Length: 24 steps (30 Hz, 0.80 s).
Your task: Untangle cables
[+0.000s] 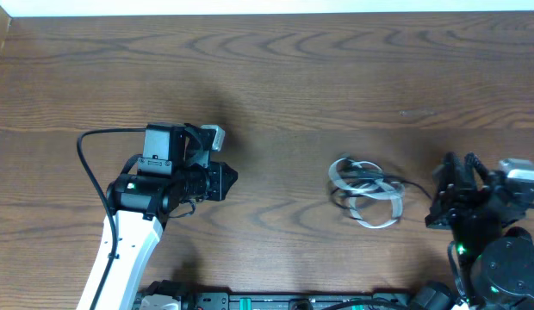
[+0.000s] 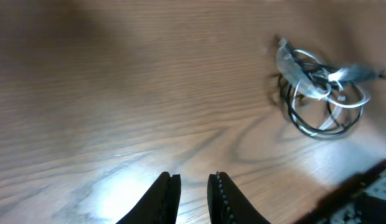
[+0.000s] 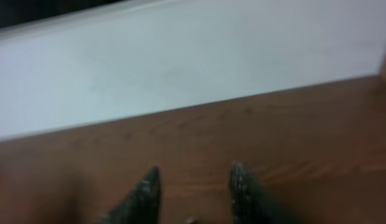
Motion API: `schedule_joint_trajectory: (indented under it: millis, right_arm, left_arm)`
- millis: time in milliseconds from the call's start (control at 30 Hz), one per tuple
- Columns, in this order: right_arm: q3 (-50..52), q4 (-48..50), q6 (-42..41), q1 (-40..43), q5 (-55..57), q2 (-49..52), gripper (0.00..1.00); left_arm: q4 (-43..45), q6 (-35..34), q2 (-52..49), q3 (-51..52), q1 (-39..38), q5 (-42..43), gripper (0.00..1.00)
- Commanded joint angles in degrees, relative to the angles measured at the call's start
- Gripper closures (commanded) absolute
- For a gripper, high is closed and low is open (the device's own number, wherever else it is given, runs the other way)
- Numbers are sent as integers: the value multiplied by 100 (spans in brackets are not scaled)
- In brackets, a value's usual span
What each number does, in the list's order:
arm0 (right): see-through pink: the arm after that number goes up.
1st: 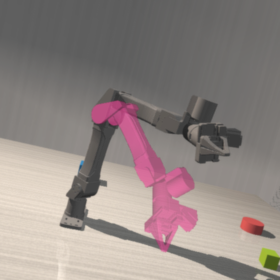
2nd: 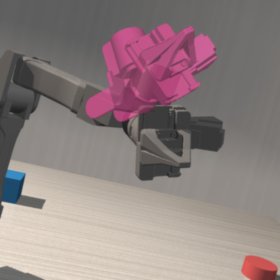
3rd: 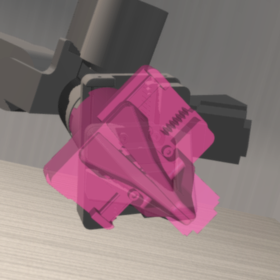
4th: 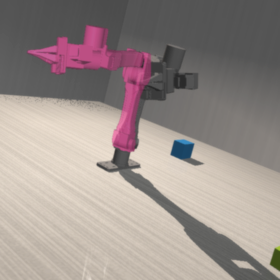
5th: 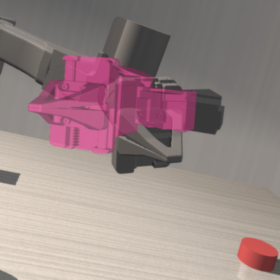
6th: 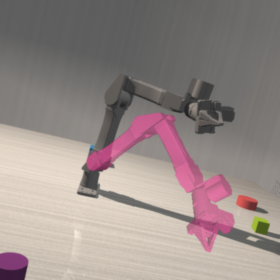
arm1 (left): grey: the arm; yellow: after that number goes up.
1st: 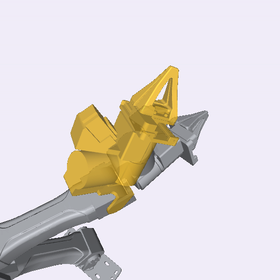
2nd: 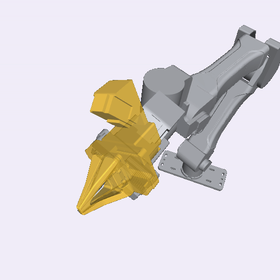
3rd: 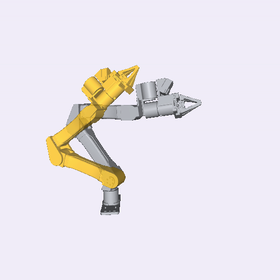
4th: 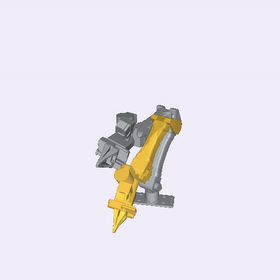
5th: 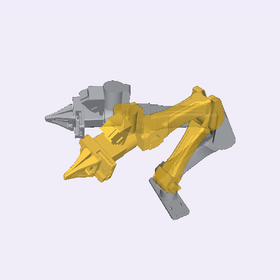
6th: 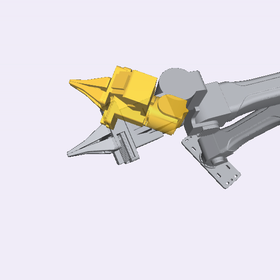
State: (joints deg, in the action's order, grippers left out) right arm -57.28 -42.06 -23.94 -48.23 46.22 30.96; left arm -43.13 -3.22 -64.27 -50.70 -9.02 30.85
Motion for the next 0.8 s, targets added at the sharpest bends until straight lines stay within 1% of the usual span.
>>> schedule_joint_trajectory:
  millis: [0, 33, 67, 100, 167, 233, 267, 333, 367, 400, 467, 500, 567, 633, 767]
  right_arm:
    - [-79, 17, -94, 28, -990, 186, 48]
    - [-76, 24, -42, 28, -1196, 262, 39]
    - [-76, 48, 2, 28, -1432, 374, 35]
    - [-76, 186, 179, 28, -1982, 638, 24]
    - [-76, 444, 553, 28, -2691, 964, 16]
    - [-76, 802, 1235, 28, -3648, 1423, 7]
    - [-76, 931, 1488, 28, -3947, 1665, 6]
    - [-79, 1003, 1585, 31, -3722, 2107, 5]
    - [-79, 962, 1499, 31, -3274, 2343, 3]
    - [-79, 863, 1231, 33, -2728, 2553, 1]
    - [-79, 496, 188, 81, -1462, 2959, 1]
    - [-79, 214, -437, 138, -905, 3158, 1]
    - [-79, -337, -1582, 306, -236, 3477, 1]
    - [-79, -778, -2586, 546, -44, 3731, 1]
    - [-76, -1224, -3976, 1071, -74, 4085, 1]
  left_arm:
    - [68, -37, -2, 13, 24, 802, 78]
    - [94, 9, -2, 13, 24, 1060, 76]
    - [129, 136, -2, 13, 17, 1423, 73]
    - [188, 433, -2, 13, -26, 2076, 63]
    - [212, 693, -2, 13, -170, 2514, 55]
    - [166, 839, -2, 13, -437, 2490, 53]
    - [127, 857, -2, 13, -575, 2356, 54]
    - [-20, 809, -2, 13, -896, 1759, 55]
    - [-125, 704, -2, 13, -1047, 1329, 55]
    - [-229, 546, -2, 13, -1178, 874, 56]
    - [-442, 238, -2, 13, -1427, -46, 57]
    - [-522, 142, -2, 13, -1526, -380, 57]
    - [-623, -7, -2, 13, -1687, -868, 57]
    - [-632, -52, -2, 13, -1757, -1062, 57]
    - [-564, -52, -2, 13, -1775, -1130, 50]
